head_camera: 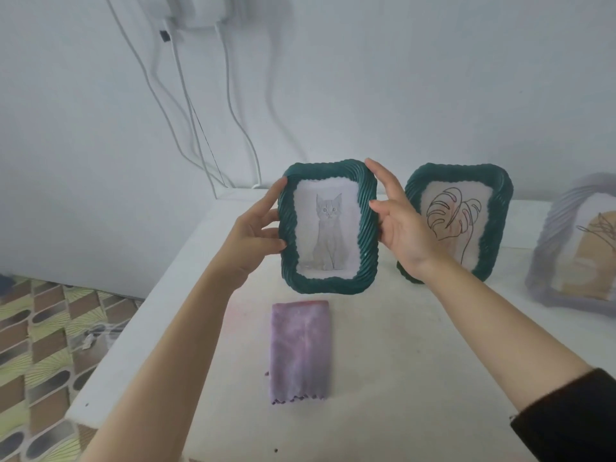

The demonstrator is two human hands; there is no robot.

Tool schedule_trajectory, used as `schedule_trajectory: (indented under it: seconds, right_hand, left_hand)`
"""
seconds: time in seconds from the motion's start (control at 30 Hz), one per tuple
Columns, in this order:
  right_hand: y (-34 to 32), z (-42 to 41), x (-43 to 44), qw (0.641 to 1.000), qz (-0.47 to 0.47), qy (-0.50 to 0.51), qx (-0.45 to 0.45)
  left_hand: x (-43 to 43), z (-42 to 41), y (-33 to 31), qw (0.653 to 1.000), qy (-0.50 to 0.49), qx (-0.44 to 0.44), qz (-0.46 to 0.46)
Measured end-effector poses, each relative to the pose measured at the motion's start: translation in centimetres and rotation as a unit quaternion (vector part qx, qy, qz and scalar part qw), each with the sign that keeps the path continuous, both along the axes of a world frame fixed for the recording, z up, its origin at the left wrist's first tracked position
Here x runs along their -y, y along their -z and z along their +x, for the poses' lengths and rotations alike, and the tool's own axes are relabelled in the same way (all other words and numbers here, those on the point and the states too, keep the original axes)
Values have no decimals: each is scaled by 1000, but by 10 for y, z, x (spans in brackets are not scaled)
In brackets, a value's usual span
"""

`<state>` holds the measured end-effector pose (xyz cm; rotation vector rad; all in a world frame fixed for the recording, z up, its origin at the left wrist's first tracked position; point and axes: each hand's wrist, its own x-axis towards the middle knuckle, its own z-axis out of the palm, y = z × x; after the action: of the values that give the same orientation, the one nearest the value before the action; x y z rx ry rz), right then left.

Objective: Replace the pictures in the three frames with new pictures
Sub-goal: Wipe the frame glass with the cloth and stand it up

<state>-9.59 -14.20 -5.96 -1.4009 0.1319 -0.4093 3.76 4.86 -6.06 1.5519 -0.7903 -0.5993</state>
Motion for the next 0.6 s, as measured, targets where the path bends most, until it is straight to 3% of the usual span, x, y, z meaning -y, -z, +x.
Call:
schedule_trajectory:
  seconds: [0.6]
  right_hand:
    - [21,57,7,992,-76,94,21]
  left_hand:
    - [33,48,18,997,-64,34,31]
